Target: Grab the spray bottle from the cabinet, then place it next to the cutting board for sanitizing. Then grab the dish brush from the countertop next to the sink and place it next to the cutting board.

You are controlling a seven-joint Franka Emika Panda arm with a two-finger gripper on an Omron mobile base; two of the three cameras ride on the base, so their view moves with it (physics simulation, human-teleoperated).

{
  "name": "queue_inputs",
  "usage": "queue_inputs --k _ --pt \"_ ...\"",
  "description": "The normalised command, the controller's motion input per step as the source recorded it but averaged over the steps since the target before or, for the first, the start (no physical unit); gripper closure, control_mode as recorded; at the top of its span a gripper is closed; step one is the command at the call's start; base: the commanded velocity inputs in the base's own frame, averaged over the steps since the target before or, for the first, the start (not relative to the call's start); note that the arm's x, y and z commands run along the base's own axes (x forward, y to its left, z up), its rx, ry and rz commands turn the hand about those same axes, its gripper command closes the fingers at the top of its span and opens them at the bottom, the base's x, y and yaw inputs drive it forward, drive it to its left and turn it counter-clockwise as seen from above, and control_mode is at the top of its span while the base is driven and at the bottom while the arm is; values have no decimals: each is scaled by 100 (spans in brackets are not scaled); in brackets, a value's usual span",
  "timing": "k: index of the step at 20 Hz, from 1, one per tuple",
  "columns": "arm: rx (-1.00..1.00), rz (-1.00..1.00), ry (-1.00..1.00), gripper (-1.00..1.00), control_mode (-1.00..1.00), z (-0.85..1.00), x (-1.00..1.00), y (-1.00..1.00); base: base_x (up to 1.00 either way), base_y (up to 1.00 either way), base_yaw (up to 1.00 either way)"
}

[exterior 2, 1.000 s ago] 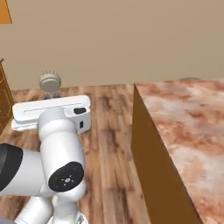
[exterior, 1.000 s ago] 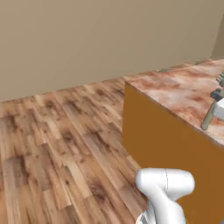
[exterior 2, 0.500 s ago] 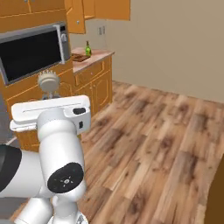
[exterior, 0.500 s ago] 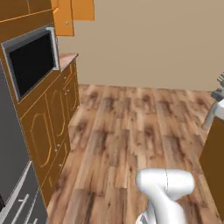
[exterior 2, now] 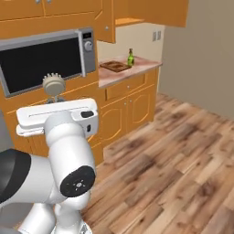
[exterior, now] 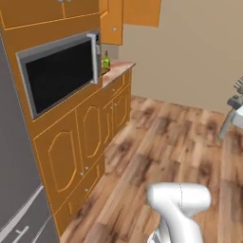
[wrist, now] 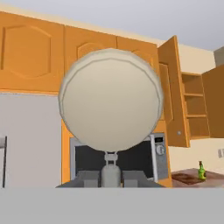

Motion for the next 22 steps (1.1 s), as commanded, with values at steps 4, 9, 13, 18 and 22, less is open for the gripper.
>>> queue_inputs --k 4,9,13,18,22 --pt "0 0 0 100 100 0 0 0 100 -42 47" --pt "0 0 0 100 100 0 0 0 100 -75 47" --pt "0 0 0 100 100 0 0 0 100 -89 46" --pt "0 0 0 100 100 0 0 0 100 -91 45" --pt "0 0 0 100 100 0 0 0 99 -98 48"
